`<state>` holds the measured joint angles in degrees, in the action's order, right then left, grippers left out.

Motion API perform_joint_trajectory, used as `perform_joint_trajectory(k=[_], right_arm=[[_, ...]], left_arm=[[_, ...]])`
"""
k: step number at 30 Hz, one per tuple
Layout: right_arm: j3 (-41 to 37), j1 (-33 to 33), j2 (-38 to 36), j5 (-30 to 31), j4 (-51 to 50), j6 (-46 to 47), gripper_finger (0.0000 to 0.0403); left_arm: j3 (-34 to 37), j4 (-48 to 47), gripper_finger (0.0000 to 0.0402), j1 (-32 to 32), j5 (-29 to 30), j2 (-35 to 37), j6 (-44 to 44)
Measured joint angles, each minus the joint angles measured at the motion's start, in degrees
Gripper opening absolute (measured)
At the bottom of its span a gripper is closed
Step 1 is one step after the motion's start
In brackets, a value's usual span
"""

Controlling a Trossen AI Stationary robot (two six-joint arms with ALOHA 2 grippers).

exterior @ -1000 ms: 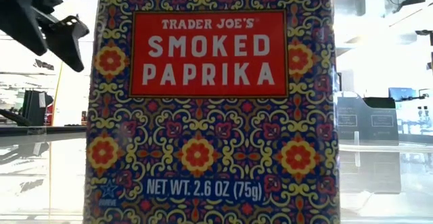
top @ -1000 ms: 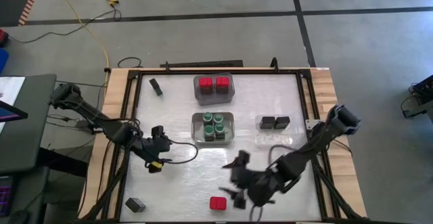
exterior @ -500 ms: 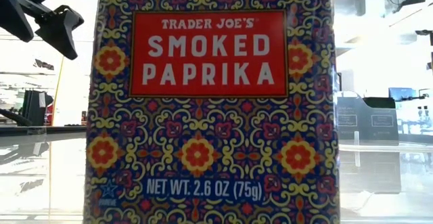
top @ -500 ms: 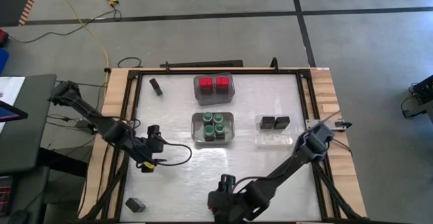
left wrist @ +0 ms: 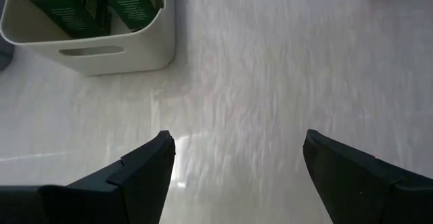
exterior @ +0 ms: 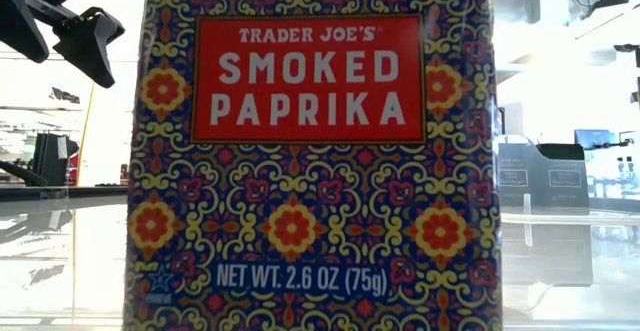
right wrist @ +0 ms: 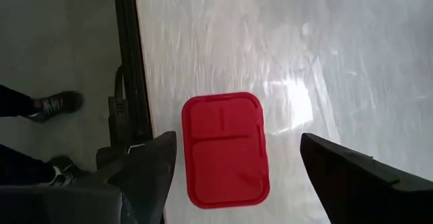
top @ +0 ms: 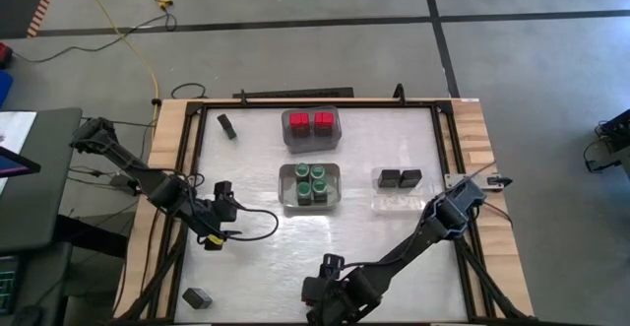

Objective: Sort spices by type
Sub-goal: Put the red spice can into the black bin

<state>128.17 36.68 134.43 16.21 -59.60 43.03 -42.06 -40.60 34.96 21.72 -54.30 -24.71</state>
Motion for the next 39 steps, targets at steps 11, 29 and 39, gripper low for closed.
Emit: perform_joint_trajectory(k=[11, 29, 39], right_arm=[[-1.06, -0.31, 1.48, -2.08, 1.57, -2.77, 0.034], [-0.95, -0.93, 3.65, -4.5, 3.26, 0.15, 0.0259], [-0.95, -1.49, 3.63, -4.57, 2.98, 3.47, 0.0241]], left_arm=[[-0.04, -0.04, 0.0313, 0.0, 0.0, 0.0, 0.04], [-0.04, -0.36, 0.0313, 0.0, -0.19, 0.0, -1.65], [-0.04, -0.28, 0.0313, 0.0, -0.18, 0.0, -3.06]])
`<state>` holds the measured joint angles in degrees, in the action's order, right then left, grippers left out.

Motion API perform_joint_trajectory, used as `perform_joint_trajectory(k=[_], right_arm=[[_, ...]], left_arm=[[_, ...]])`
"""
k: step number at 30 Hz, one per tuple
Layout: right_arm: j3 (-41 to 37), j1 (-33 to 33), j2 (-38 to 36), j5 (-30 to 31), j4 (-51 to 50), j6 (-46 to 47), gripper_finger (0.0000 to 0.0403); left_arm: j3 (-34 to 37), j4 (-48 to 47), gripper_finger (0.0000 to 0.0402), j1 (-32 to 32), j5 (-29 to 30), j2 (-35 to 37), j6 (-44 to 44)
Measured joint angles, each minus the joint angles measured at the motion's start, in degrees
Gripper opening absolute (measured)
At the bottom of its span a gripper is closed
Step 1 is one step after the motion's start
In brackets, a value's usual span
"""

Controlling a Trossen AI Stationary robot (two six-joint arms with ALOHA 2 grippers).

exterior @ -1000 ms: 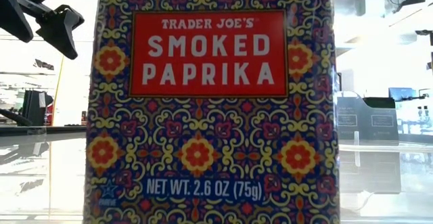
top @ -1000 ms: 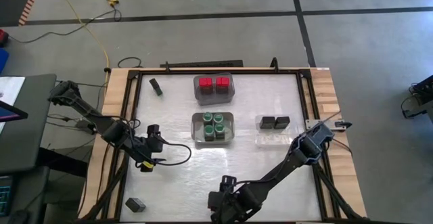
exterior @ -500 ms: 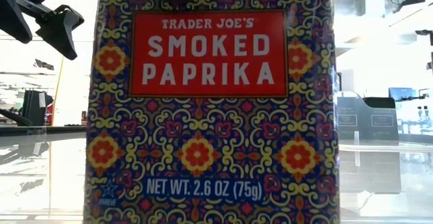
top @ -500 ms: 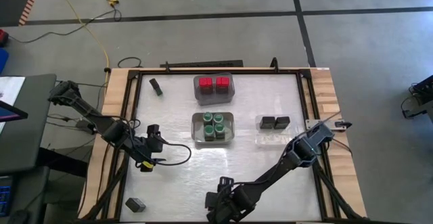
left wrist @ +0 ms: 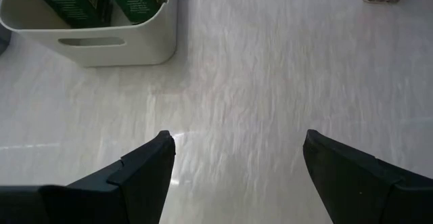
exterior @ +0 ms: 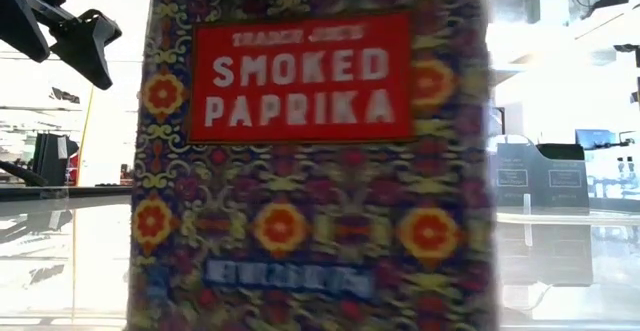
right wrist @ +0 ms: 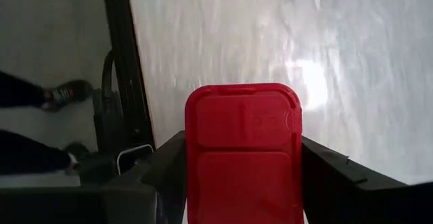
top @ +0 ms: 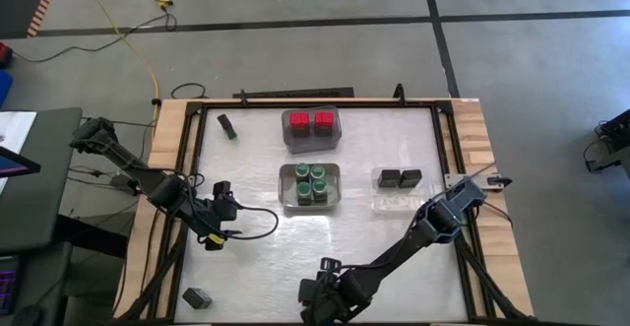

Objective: Sort spices by type
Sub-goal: Put the red spice can into the black bin

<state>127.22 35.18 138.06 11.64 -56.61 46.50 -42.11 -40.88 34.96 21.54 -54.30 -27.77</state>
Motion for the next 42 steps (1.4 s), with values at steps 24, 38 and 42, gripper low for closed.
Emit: perform_joint_trajectory(k=[24, 38, 42], right_arm=[[7.08, -5.28, -8.1, 14.22, -24.4, 15.69, 0.0241], [-2.77, -14.33, -24.2, 28.2, -33.22, -0.12, 0.0241], [-14.24, -18.33, -33.42, 29.15, -32.0, -3.87, 0.0241]], left_arm=[[-0.02, 0.57, 0.0313, -0.05, -1.4, 0.0, -5.44], [-0.02, 0.26, 0.0313, -9.85, -1.51, -0.01, -2.13], [-0.02, 0.17, 0.0313, -13.59, -1.46, -0.02, 0.26]])
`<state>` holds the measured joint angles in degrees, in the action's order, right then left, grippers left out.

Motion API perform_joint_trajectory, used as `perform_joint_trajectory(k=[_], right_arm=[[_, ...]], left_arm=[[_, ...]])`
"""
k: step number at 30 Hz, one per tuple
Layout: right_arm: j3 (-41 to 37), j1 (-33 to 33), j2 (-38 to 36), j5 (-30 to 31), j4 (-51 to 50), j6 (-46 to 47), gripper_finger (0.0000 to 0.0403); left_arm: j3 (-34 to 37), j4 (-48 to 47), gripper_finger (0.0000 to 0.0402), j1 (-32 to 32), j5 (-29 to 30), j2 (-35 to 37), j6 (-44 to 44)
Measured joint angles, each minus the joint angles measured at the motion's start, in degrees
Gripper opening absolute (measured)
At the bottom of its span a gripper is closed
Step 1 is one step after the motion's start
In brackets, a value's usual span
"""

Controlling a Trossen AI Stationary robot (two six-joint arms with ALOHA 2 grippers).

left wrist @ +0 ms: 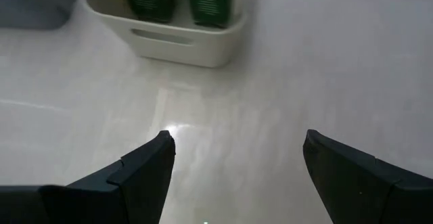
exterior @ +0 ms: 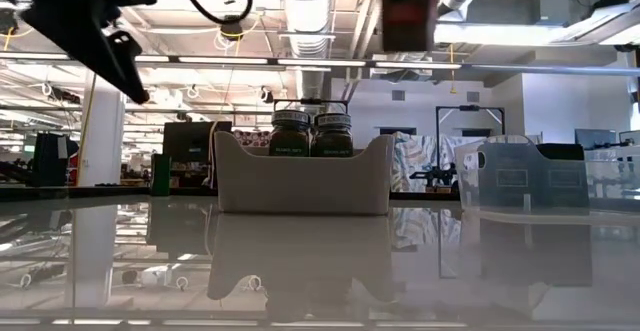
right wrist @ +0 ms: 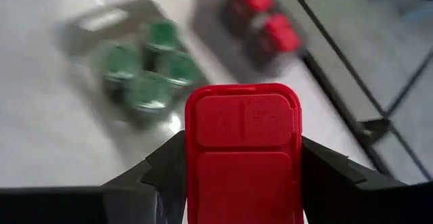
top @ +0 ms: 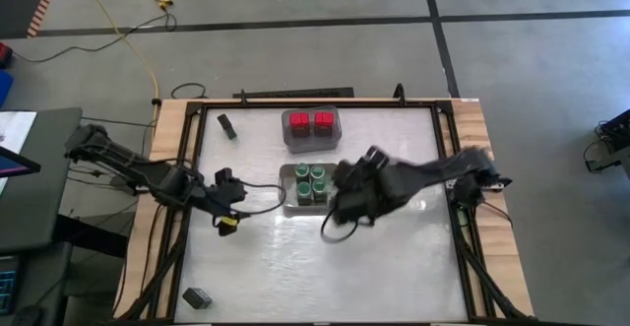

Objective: Sort spices by type
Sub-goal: Put the red spice can into the black bin

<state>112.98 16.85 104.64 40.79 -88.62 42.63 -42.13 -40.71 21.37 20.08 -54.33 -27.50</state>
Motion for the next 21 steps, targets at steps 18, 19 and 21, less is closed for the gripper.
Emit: perform_joint_trajectory(k=[18, 19, 21], right_arm=[[-47.28, -35.4, -28.78, -39.07, 69.36, -45.35, 0.025], [-46.51, -37.01, -27.49, -41.67, 69.7, -47.92, 0.0251], [-44.14, -39.43, -23.86, -46.18, 68.73, -52.45, 0.0251]], left_arm=[[0.0, 2.05, 0.0313, -15.49, 0.35, 0.01, 1.32], [0.0, 2.08, 0.0313, -15.79, 0.32, 0.0, 1.31], [0.0, 2.02, 0.0313, -16.11, 0.31, 0.01, 1.29]])
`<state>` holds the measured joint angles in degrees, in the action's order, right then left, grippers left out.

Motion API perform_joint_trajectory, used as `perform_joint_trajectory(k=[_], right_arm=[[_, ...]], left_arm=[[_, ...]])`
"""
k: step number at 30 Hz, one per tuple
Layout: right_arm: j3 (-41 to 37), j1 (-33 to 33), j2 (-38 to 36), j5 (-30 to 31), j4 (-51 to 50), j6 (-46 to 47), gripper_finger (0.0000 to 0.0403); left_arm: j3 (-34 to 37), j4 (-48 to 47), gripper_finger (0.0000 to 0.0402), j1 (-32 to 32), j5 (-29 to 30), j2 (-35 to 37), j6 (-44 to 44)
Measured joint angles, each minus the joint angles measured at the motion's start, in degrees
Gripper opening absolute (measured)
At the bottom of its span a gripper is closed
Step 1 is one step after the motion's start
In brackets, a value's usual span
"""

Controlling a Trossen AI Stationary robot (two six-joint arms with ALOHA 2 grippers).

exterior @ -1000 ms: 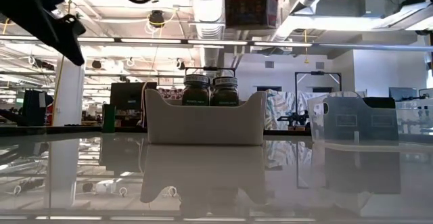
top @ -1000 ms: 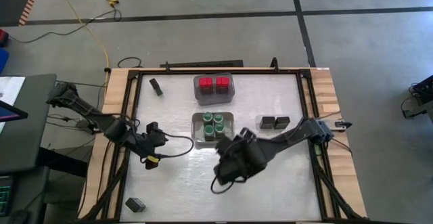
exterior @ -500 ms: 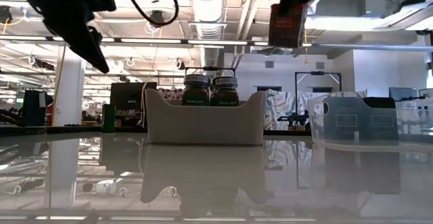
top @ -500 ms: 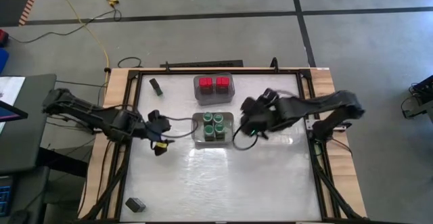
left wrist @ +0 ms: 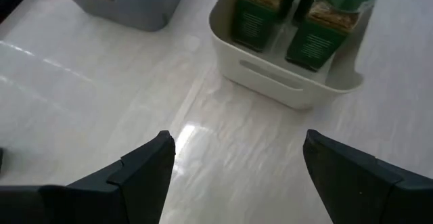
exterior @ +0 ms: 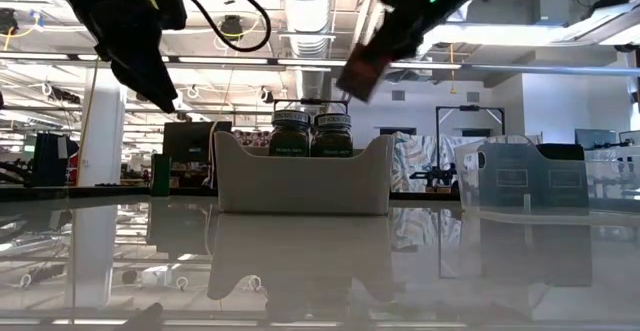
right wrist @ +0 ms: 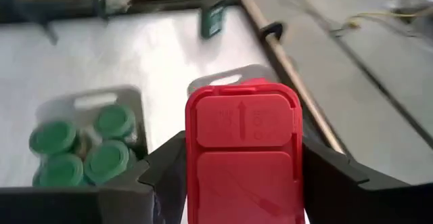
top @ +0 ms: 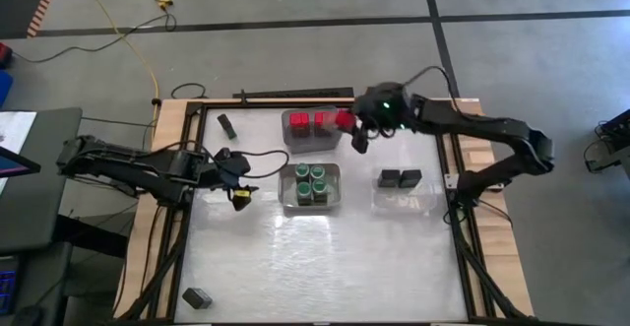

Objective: Sort spices by type
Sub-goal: Put the red spice can into the black bin

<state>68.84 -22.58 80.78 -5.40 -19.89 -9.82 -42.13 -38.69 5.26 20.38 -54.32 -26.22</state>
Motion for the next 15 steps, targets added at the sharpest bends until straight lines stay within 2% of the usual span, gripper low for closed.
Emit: perform_joint_trajectory(k=[3, 5, 11, 15], right_arm=[[5.47, -2.04, 6.1, -5.94, -1.39, -5.11, 0.0253], [10.11, -2.49, 10.38, -7.6, -4.64, -8.13, 0.0253], [25.68, -3.01, 22.12, -8.02, -18.56, -18.89, 0.0254], [31.36, -3.53, 27.58, -8.1, -25.3, -24.25, 0.0254]], left_arm=[[0.0, -0.03, 0.0313, -0.38, -0.15, -0.01, 0.11], [0.0, 0.02, 0.0313, -0.46, -0.05, 0.0, 0.16], [0.0, -0.66, 0.0313, -0.46, 0.7, 0.01, 0.48], [0.0, -0.9, 0.0313, -0.46, 0.7, 0.0, 0.2]])
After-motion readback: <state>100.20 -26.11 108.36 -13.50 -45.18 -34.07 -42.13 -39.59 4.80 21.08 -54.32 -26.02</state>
